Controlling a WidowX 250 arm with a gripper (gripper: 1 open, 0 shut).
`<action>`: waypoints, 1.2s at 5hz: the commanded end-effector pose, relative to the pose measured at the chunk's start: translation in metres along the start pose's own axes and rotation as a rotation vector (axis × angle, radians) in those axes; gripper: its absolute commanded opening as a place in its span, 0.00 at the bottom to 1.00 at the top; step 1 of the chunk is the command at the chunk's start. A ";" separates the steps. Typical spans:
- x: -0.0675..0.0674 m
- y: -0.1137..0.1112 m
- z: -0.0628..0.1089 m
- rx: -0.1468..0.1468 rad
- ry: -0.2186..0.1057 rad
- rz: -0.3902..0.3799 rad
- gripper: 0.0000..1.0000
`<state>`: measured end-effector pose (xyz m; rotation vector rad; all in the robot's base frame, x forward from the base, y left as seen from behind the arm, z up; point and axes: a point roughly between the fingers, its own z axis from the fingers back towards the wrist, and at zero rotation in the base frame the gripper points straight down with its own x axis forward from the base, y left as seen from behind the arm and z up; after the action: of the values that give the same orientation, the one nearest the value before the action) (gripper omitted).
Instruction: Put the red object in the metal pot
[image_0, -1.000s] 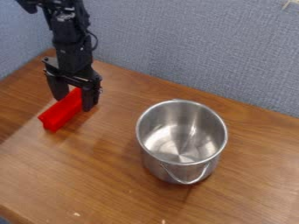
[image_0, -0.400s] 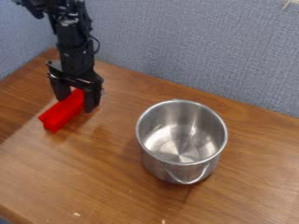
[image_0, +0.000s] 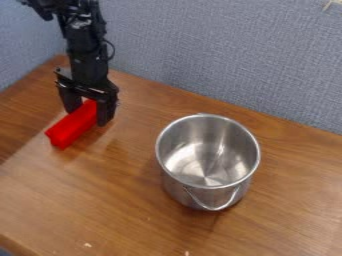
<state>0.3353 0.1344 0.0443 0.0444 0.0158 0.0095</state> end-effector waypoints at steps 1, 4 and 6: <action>0.003 0.009 0.006 0.011 -0.015 0.013 1.00; 0.005 0.009 -0.001 -0.012 0.004 0.029 0.00; 0.004 0.004 0.002 -0.022 0.005 0.035 0.00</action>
<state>0.3351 0.1357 0.0303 0.0062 0.0625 0.0421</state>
